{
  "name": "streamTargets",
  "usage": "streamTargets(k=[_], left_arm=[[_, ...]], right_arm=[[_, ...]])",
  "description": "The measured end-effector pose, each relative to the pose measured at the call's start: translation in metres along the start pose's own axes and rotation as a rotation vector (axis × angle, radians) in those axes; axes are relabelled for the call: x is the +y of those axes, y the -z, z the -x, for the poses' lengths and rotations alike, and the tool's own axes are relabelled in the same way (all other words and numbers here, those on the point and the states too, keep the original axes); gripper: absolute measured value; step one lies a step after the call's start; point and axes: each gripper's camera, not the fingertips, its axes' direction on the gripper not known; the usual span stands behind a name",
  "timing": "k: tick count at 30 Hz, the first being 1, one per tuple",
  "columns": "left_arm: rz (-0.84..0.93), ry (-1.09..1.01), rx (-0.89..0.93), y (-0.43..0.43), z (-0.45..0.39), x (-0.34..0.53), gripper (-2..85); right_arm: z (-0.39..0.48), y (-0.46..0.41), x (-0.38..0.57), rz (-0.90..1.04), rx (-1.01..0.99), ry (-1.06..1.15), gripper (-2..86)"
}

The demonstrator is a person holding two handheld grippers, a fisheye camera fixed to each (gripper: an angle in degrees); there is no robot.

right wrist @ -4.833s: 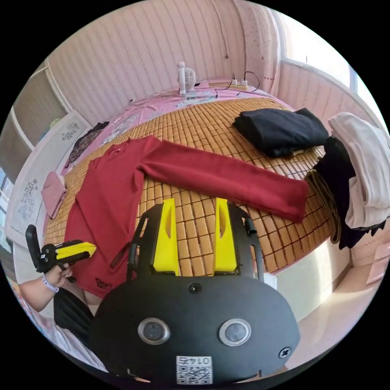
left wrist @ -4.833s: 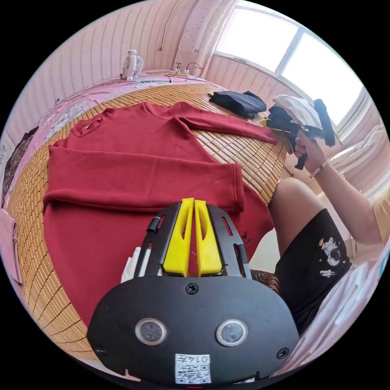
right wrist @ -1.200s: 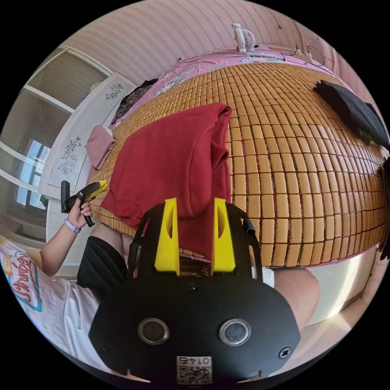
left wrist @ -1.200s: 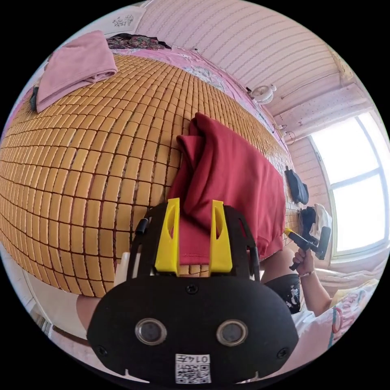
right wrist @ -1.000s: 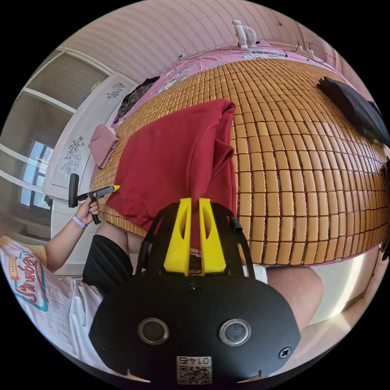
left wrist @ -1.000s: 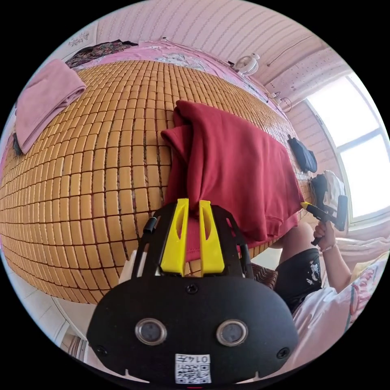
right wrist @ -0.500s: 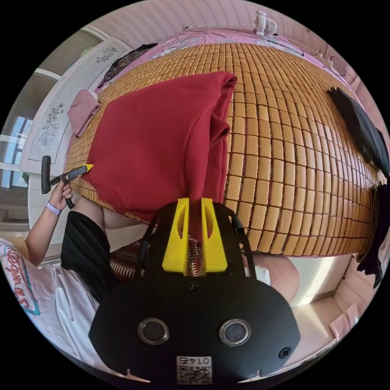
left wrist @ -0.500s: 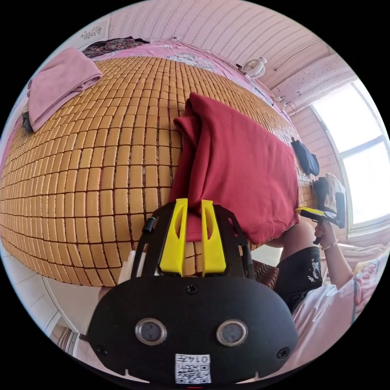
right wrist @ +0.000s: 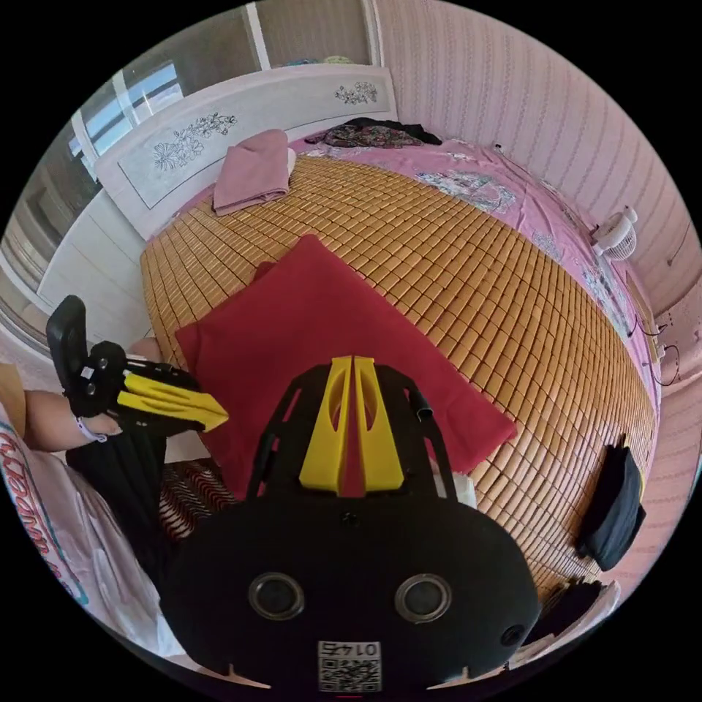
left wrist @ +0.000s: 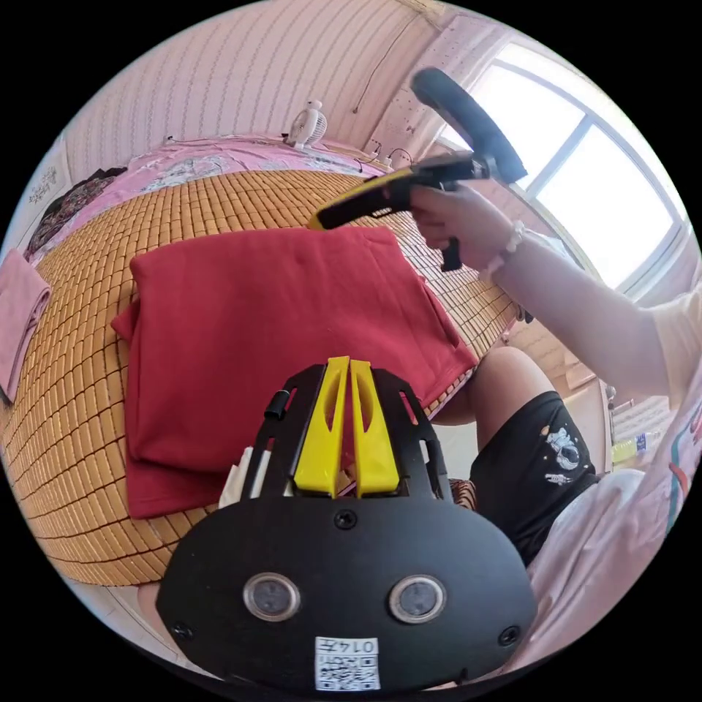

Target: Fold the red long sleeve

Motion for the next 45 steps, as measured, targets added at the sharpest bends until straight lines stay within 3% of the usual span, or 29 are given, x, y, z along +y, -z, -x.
streamTargets(k=[3,5,9,19,24,28,31,34,37,41,44,45], left_arm=[[0.102,-0.053,-0.073,-0.034,-0.018,0.005,-1.0],[0.142,-0.089,-0.103,-0.05,-0.025,0.014,-1.0],[0.099,-0.138,-0.124,-0.056,-0.034,0.025,-1.0],[0.119,-0.113,0.011,-0.061,-0.035,0.019,-1.0],[0.006,-0.077,-0.107,-0.054,-0.012,-0.034,-1.0],[0.032,-0.07,-0.186,-0.083,0.002,-0.078,-1.0],[0.156,-0.112,-0.266,-0.127,0.002,-0.09,-1.0],[0.092,-0.177,-0.342,-0.133,-0.011,-0.077,-1.0],[0.204,-0.251,-0.301,-0.129,-0.024,-0.07,-1.0],[0.302,-0.275,-0.086,-0.11,-0.05,-0.03,-1.0],[0.392,-0.309,-0.112,-0.119,-0.069,0.003,-1.0],[0.315,-0.293,-0.15,-0.115,-0.073,0.011,-1.0]], right_arm=[[0.011,-0.038,-0.08,0.137,0.096,0.071,-0.8],[0.012,-0.09,-0.121,0.374,0.12,0.12,-0.7],[0.012,-0.102,-0.159,0.397,0.082,0.122,-0.7],[0.047,-0.131,-0.259,0.702,0.116,0.305,-0.7],[0.047,-0.135,-0.284,0.72,0.077,0.309,-0.9],[0.04,-0.135,-0.298,0.702,0.027,0.255,-1.0],[0.042,-0.137,-0.305,0.703,0.031,0.248,-1.0],[0.046,-0.143,-0.31,0.715,0.048,0.253,-1.0],[0.05,-0.147,-0.314,0.743,0.054,0.272,-1.0],[0.054,-0.153,-0.314,0.765,0.07,0.295,-1.0],[0.053,-0.155,-0.308,0.765,0.068,0.293,-1.0],[0.052,-0.156,-0.307,0.764,0.066,0.292,-1.0]])
